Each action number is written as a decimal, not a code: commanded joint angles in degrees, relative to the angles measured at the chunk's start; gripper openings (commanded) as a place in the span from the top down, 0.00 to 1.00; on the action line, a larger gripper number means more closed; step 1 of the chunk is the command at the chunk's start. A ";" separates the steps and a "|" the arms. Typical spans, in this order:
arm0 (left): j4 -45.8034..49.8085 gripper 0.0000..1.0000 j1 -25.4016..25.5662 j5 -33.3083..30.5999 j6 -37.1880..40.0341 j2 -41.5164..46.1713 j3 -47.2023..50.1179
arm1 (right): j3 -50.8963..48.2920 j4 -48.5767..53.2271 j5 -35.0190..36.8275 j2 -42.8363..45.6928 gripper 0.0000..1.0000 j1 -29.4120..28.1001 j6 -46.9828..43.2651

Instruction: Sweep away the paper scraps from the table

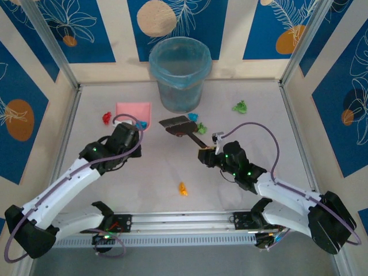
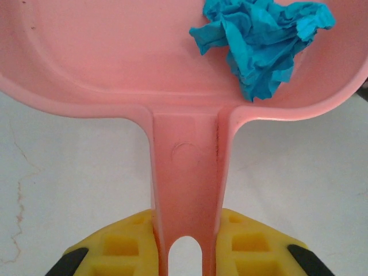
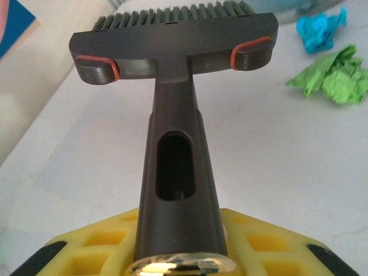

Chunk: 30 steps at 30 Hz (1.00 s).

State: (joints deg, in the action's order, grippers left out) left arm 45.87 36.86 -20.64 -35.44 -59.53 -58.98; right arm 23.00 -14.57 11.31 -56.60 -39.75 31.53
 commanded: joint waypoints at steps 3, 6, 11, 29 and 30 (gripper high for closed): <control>1.07 1.00 -0.54 2.34 1.67 -6.55 -11.50 | 0.24 -3.89 1.02 -0.45 1.00 -0.29 -0.21; 1.31 1.00 -0.52 7.20 2.21 -12.83 -20.11 | 2.42 -2.38 -0.17 -3.15 1.00 -1.23 -1.22; 1.48 1.00 -0.49 10.39 3.70 -23.54 -34.74 | 5.18 -0.43 0.73 -6.12 1.00 -3.87 -3.79; 0.60 1.00 -5.82 36.26 -10.40 -66.95 -90.02 | 7.49 -0.90 0.08 -10.81 1.00 -5.87 -6.92; -0.91 1.00 -6.37 37.51 -12.05 -67.57 -90.03 | 7.53 -0.90 0.11 -10.97 1.00 -5.95 -7.00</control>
State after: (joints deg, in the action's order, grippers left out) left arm 48.01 32.67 9.98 -40.80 -125.43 -146.21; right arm 28.18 -13.02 11.35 -67.40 -45.30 26.15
